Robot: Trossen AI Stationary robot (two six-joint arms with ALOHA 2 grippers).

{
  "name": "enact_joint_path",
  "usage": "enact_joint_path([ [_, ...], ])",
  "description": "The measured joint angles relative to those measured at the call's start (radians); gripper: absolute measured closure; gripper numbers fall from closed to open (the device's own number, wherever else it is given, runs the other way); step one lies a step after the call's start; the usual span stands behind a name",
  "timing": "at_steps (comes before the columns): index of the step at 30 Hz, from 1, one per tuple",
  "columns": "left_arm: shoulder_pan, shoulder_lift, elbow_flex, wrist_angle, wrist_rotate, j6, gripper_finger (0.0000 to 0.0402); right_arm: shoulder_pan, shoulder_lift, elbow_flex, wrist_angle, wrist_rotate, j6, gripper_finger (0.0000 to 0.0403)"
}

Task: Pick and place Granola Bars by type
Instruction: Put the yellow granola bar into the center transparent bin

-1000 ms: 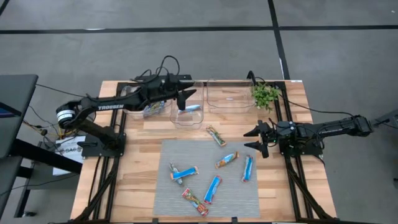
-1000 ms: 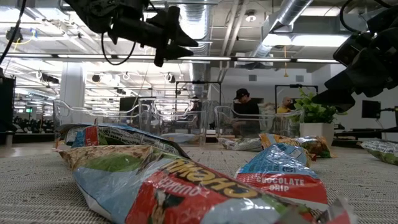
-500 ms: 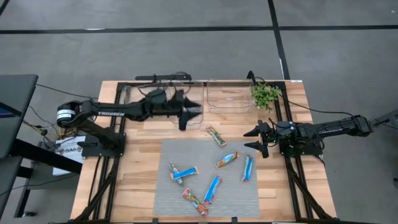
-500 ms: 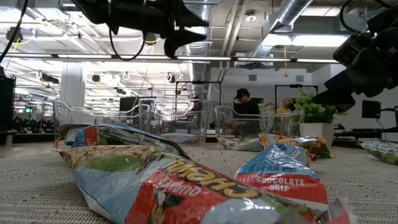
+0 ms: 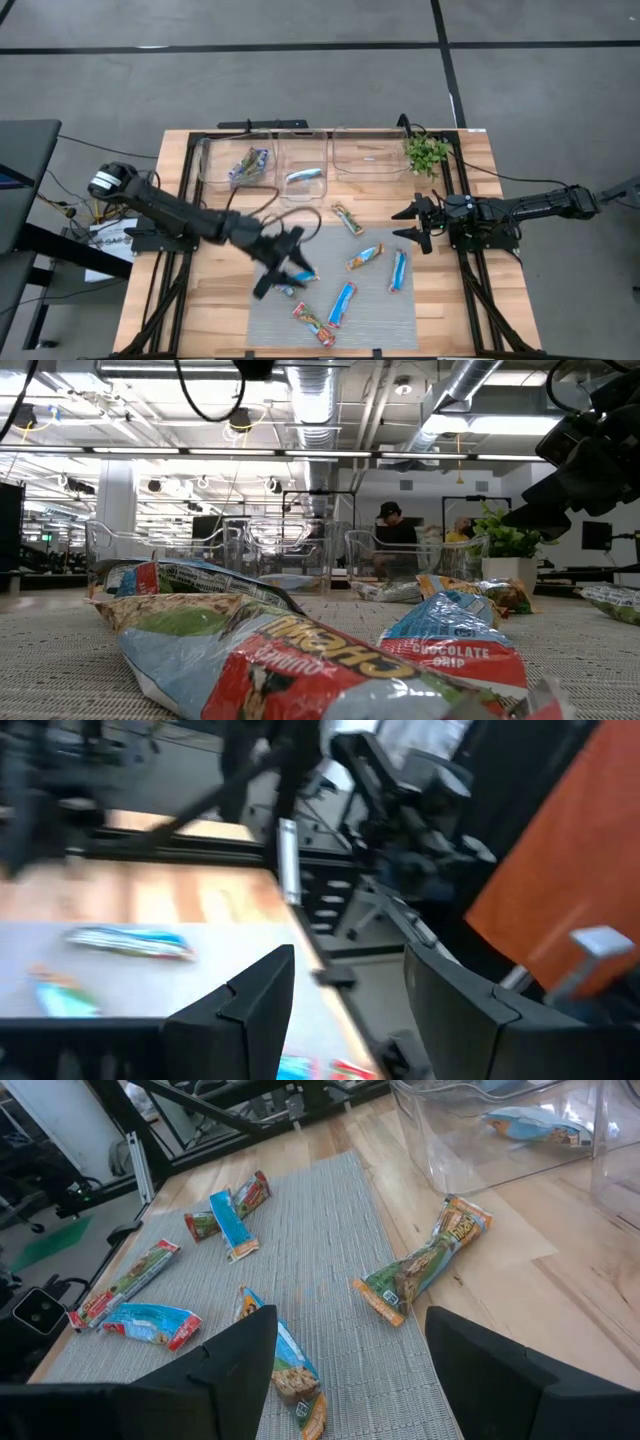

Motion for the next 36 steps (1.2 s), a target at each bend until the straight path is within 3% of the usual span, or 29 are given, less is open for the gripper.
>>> enact_joint_path([
  [5,-0.099,0.0,0.0,0.0,-0.033,-0.036,0.0219,0.0,0.0,0.0,0.0,0.0,0.0,0.0154],
  [13,-0.111,0.0,0.003,-0.088,-0.072,-0.077,0.0219,0.0,0.0,0.0,0.0,0.0,0.0,0.0154],
  [23,-0.106,0.06,0.224,-0.772,-0.319,-0.133,0.0219,0.0,0.0,0.0,0.0,0.0,0.0,0.0154],
  [29,-0.102,0.217,0.387,-0.95,-0.261,-0.228,0.0219,0.0,0.0,0.0,0.004,0.0,0.0,0.0154],
  [36,-0.095,0.332,0.479,-1.005,-0.161,-0.305,0.0219,0.0,0.0,0.0,0.004,0.0,0.0,0.0154],
])
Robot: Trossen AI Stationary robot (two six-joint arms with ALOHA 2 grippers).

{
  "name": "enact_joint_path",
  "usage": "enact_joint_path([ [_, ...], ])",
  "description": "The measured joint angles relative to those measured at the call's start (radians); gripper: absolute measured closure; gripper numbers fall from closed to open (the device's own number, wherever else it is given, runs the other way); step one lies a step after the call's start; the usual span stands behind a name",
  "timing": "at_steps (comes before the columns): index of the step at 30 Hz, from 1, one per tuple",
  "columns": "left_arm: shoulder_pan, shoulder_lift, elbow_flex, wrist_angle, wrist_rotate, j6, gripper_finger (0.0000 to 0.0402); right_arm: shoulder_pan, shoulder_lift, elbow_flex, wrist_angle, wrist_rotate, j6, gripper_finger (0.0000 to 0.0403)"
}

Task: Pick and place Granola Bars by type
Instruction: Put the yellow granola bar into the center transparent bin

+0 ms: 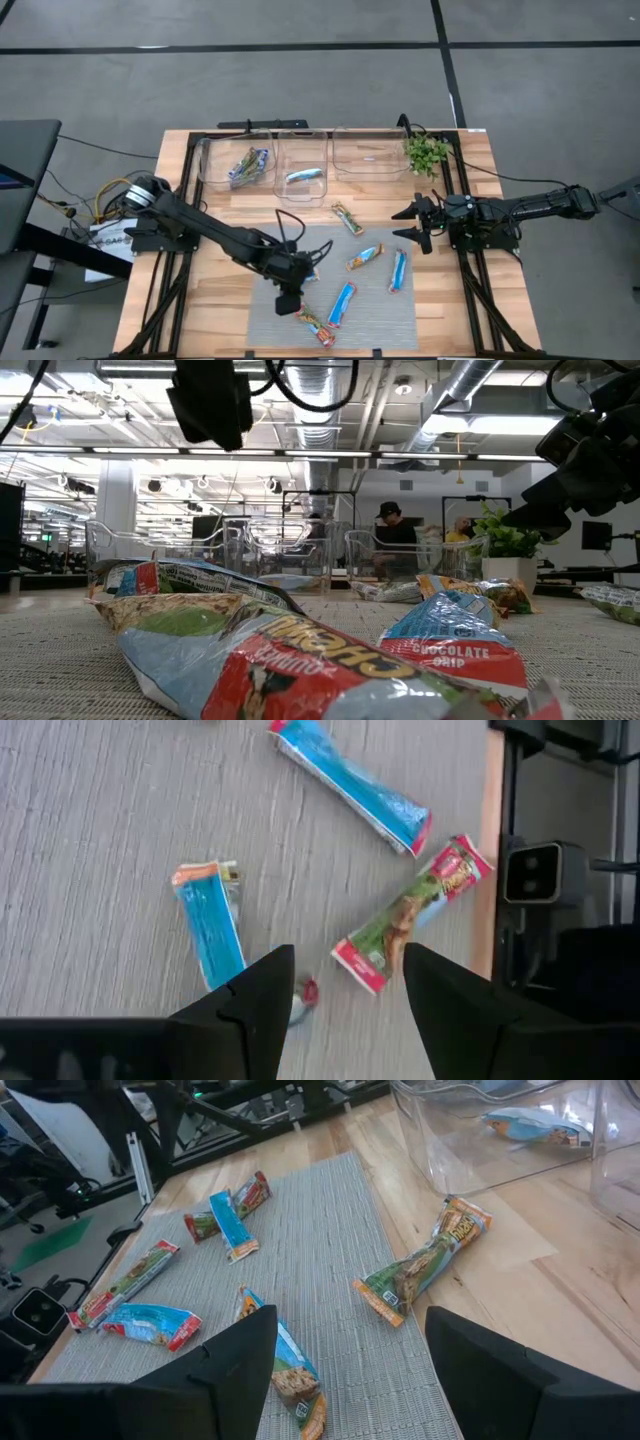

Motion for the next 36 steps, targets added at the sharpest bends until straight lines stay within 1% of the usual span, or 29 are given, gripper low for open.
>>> enact_joint_path([
  [4,0.0,0.027,0.001,-0.052,-0.021,-0.003,0.0219,0.0,0.0,0.0,-0.001,0.0,0.0,0.0154],
  [9,0.0,0.071,0.001,-0.131,-0.078,0.009,0.0219,0.0,0.0,0.0,-0.002,0.0,0.0,0.0154],
  [13,0.003,0.116,0.0,-0.133,-0.076,0.049,0.0219,0.0,0.0,0.0,-0.001,0.0,0.0,0.0154],
  [17,0.003,0.156,0.0,-0.13,-0.066,0.054,0.0219,0.0,0.001,0.0,-0.002,0.0,0.0,0.0154],
  [22,0.003,0.177,0.0,-0.132,-0.067,0.069,0.0219,0.0,0.0,0.0,-0.001,0.0,0.0,0.0154],
  [27,0.01,0.177,0.0,-0.14,-0.131,0.108,0.0219,0.0,0.0,0.0,-0.001,0.0,0.0,0.0154],
  [30,0.013,0.177,-0.002,-0.135,-0.128,0.117,0.0219,0.0,0.0,0.0,-0.001,0.0,0.0,0.0154],
  [36,0.007,0.177,-0.042,-0.088,-0.072,0.117,0.0219,0.0,0.0,0.0,-0.001,0.0,0.0,0.0154],
])
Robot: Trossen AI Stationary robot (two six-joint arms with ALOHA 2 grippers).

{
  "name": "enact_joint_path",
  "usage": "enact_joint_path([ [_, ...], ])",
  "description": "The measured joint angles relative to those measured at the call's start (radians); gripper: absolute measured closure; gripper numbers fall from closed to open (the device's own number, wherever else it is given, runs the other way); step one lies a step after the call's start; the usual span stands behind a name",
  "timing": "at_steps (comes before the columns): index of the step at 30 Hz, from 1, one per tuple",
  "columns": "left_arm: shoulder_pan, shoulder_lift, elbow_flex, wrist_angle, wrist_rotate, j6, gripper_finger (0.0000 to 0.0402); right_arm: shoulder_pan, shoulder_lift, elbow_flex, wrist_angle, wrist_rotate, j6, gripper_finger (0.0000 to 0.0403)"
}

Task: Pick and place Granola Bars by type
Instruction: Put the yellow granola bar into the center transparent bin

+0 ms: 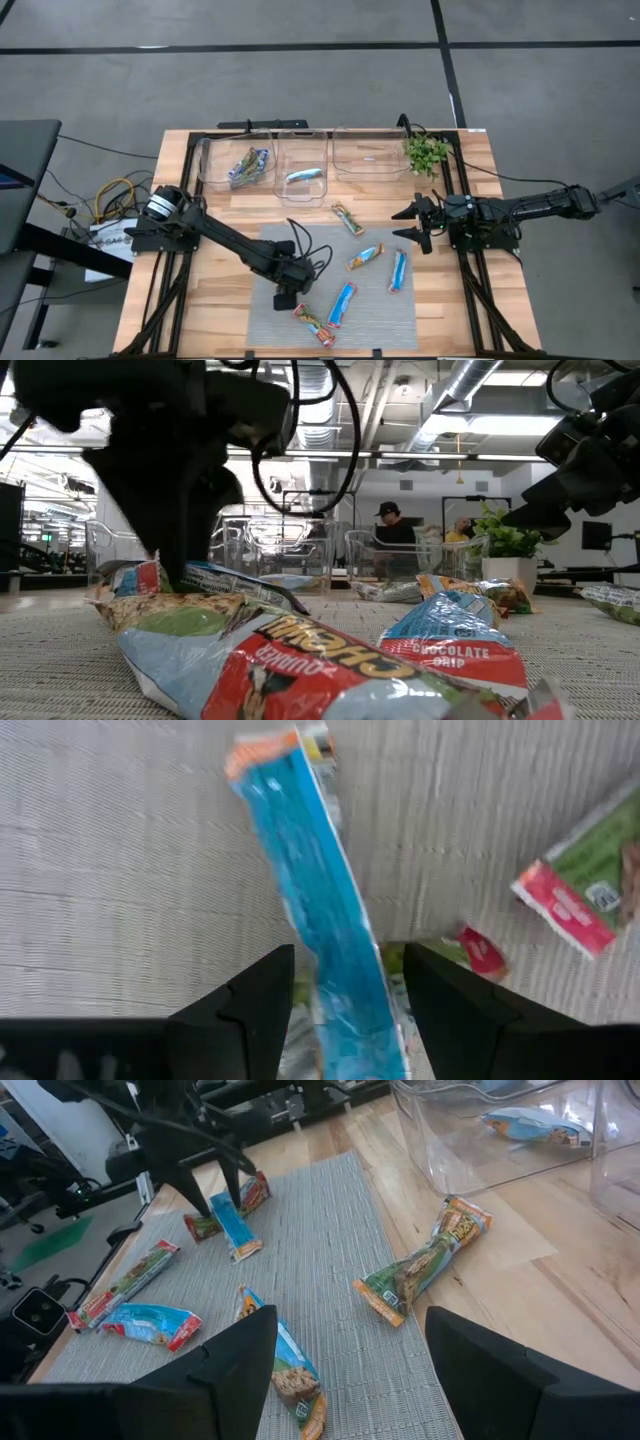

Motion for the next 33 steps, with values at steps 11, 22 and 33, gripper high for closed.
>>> enact_joint_path([
  [11,-0.002,0.0,-0.023,0.021,-0.012,0.0,0.024,0.0,0.0,0.0,0.0,0.0,0.0,0.0154],
  [22,-0.002,-0.002,-0.022,0.097,0.021,0.005,0.0358,0.0,0.0,0.0,0.0,0.0,0.0,0.0154],
  [33,0.02,-0.042,0.051,0.226,-0.009,0.005,0.0366,0.0,0.0,0.0,0.0,0.0,0.0,0.0154],
])
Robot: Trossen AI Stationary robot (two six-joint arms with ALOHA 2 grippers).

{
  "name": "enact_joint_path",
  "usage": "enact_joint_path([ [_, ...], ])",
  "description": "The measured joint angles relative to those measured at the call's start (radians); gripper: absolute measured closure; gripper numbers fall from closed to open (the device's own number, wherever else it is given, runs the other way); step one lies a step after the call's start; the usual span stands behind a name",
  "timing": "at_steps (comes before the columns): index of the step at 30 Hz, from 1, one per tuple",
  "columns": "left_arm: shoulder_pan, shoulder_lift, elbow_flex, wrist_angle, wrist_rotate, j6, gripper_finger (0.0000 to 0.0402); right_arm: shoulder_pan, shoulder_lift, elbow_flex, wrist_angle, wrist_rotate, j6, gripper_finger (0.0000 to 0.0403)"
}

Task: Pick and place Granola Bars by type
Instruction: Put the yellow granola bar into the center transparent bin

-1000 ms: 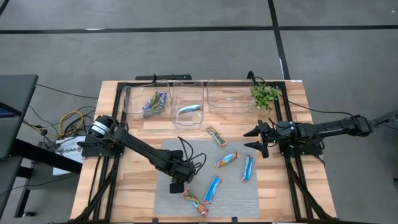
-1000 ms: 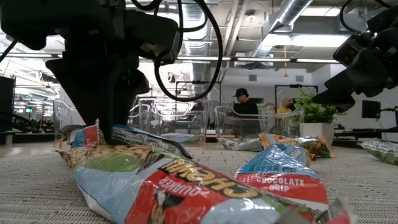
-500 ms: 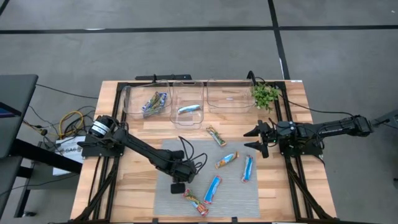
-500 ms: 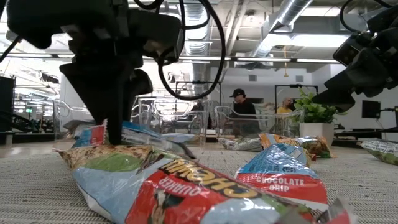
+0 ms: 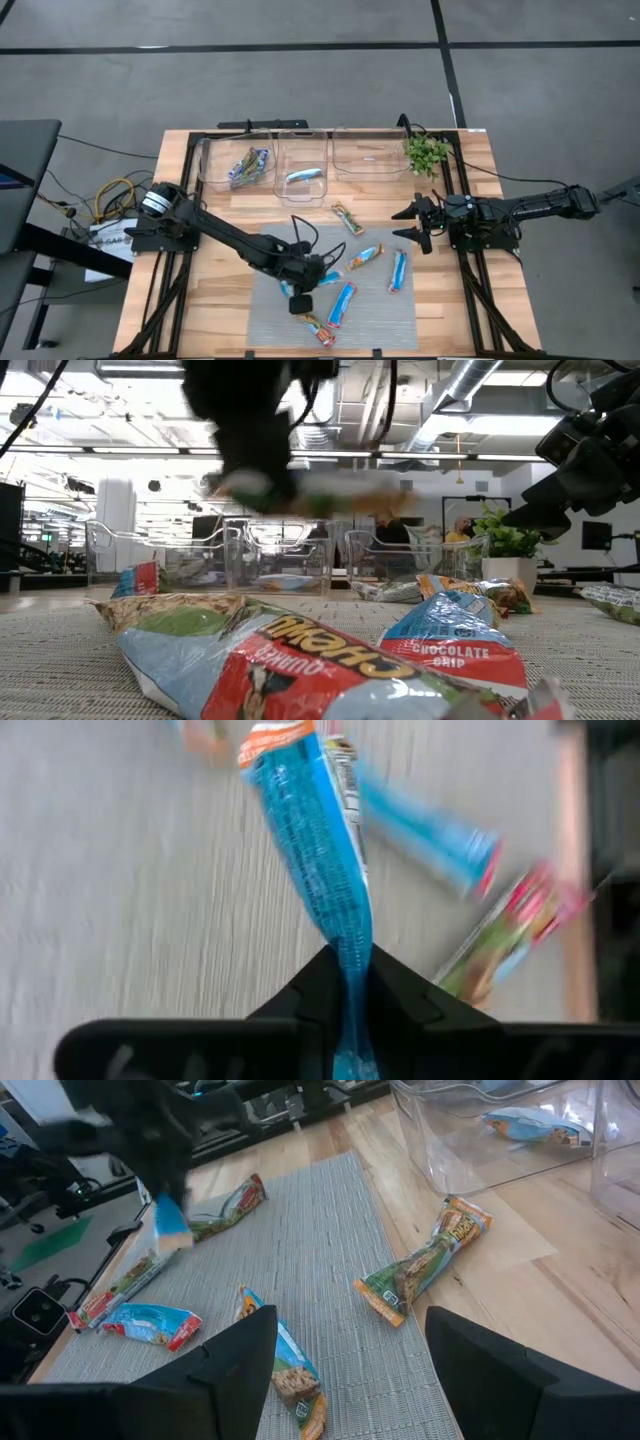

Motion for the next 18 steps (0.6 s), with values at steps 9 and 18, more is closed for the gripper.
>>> enact_joint_path([
  [9,0.068,-0.124,0.006,0.295,-0.058,0.017,0.0367,0.0,0.0,0.0,0.0,0.0,0.0,0.0154],
  [18,0.093,-0.189,0.007,0.471,-0.041,0.059,0.0367,0.0,0.0,0.0,0.0,0.0,0.0,0.0154],
])
